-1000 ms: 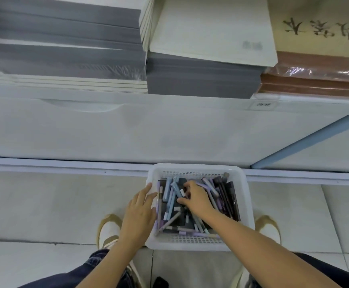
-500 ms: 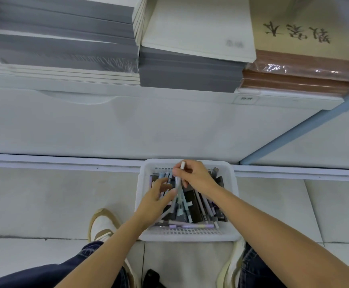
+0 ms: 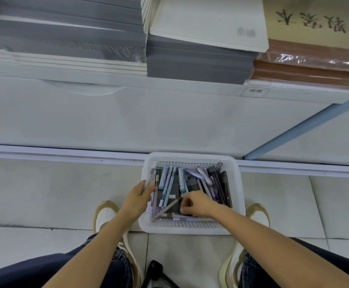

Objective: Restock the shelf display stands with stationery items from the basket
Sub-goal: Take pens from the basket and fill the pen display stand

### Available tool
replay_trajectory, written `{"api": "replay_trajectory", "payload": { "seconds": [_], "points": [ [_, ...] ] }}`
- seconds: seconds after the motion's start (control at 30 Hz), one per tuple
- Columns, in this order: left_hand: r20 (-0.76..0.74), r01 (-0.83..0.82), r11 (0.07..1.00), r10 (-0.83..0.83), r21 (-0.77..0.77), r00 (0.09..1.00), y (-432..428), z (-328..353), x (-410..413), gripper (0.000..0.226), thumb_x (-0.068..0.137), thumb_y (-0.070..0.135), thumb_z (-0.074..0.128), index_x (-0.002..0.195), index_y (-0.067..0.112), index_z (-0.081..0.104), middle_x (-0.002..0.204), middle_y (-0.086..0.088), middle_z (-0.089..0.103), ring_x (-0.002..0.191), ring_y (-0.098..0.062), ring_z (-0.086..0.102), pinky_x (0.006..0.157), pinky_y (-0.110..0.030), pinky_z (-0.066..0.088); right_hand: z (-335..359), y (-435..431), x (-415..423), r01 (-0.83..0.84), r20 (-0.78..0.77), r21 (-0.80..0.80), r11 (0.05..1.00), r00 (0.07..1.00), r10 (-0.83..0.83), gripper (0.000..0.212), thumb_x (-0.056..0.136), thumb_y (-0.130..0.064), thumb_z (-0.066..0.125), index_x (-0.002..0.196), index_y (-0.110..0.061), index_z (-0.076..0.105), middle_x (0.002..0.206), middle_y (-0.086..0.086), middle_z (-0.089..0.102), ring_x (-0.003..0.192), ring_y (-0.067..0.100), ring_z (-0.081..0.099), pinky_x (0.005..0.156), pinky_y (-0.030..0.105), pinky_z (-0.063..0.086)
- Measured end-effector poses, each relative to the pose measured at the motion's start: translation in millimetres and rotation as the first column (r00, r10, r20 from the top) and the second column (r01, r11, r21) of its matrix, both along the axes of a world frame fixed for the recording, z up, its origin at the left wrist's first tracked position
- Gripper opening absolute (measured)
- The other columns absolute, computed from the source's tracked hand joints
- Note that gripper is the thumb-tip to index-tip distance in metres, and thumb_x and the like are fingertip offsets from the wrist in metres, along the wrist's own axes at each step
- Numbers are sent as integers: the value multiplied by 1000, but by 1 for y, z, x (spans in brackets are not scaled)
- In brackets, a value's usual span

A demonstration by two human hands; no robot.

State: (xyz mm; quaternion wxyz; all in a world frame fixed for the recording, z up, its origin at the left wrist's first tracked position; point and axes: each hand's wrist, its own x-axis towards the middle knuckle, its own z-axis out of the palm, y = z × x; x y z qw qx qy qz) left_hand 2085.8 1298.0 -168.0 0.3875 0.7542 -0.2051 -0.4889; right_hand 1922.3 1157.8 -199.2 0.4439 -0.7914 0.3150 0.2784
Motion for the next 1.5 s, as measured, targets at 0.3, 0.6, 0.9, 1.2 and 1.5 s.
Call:
{"api": "replay_trajectory", "payload": {
  "seconds": [0.3, 0.6, 0.9, 1.2, 1.5],
  "points": [
    [46, 92, 996, -92, 5, 995, 0, -5, -3, 34, 105, 29, 34, 95, 5, 56, 63, 4, 46, 53, -10, 41, 54, -26, 39, 0, 9, -9, -311, -145, 65, 948, 937, 317, 37, 96, -36, 53, 117, -5, 60, 112, 13, 62, 96, 23, 59, 84, 34, 50],
    [-50, 100, 995, -101, -15, 994, -1, -10, -6, 28, 105, 23, 38, 100, 3, 57, 67, -1, 48, 56, -11, 41, 56, -25, 38, 7, -2, -17, -370, -132, 163, 915, 911, 391, 44, 97, -47, 47, 123, -12, 54, 116, 6, 58, 99, 21, 56, 83, 29, 45],
    [-26, 2, 1000, -2, -7, 1000, -3, -5, -12, 36, 102, 34, 42, 82, 10, 58, 50, 12, 47, 48, -3, 40, 51, -19, 36, 22, -11, -11, -80, 17, 168, 983, 997, 78, 28, 100, -40, 45, 94, -16, 57, 80, -1, 51, 63, 12, 44, 62, 22, 40],
    [-165, 43, 991, -64, -128, 984, -16, 5, -27, 34, 92, 41, 59, 100, 8, 60, 50, 12, 54, 44, -2, 50, 47, -13, 42, 46, -4, 36, 492, 206, 624, 607, 645, -736, 22, 97, -14, 56, 114, -3, 64, 101, 15, 68, 89, 19, 67, 80, 26, 56],
    [-226, -122, 983, 90, -134, 970, -15, 2, -19, 35, 100, 41, 44, 86, 12, 58, 56, 6, 52, 47, -5, 45, 45, -15, 38, 43, 8, 39, 537, 198, 655, 533, 558, -806, 45, 86, -1, 69, 123, -14, 46, 95, 10, 68, 80, 20, 72, 71, 25, 57]
  ]
}}
